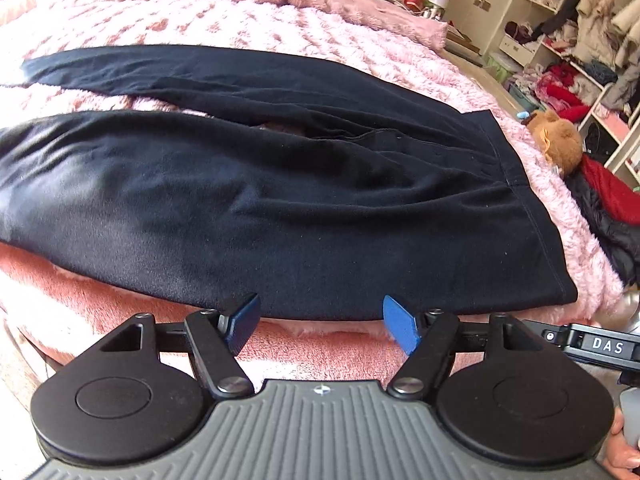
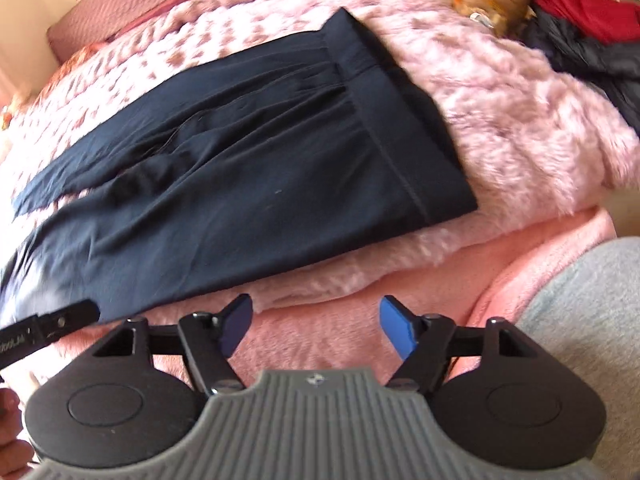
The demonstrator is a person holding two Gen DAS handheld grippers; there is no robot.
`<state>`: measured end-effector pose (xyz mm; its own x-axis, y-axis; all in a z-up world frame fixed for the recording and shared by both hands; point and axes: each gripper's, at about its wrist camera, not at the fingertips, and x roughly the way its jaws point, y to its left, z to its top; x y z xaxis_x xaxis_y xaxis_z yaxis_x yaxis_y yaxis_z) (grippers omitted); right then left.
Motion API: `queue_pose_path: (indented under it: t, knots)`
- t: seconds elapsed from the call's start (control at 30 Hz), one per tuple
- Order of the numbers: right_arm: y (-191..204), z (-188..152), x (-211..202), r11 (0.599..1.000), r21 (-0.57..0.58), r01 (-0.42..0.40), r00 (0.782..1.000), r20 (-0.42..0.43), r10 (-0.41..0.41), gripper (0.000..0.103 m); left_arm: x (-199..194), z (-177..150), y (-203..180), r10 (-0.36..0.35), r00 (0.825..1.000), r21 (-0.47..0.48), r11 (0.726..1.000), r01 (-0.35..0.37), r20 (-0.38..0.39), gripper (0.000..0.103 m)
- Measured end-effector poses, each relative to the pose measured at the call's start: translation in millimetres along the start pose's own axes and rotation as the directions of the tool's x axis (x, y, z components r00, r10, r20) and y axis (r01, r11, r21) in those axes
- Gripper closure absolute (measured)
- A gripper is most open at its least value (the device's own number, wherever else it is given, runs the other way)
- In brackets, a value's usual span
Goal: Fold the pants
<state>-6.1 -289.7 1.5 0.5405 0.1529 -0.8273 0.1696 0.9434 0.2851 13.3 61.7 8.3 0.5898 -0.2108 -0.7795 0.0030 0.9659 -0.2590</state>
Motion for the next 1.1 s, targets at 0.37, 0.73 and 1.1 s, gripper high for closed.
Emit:
queue_pose_path:
  t: [0.37, 0.73, 1.1]
  knots:
    - [-95, 16, 28, 0.863, 0.393, -0.318, 0.948, 0.145, 0.283, 0.072, 25, -3, 24, -0.060, 0.994, -0.173, 0.984, 0.044, -0.088, 0.027]
    - [-104, 47, 63, 0.623, 0.559, -0.547, 0.819, 0.202, 0.538, 0.067, 42, -15, 81, -0.181, 0.977, -0.496, 0.862, 0.100, -0.116, 0.033]
    - [-117, 30, 76, 0.538, 0.667, -0.516, 0.813, 0.181, 0.554, 0.099, 55, -25, 134, -0.333, 0.943, -0.725, 0.650, 0.228, -0.002, 0.038]
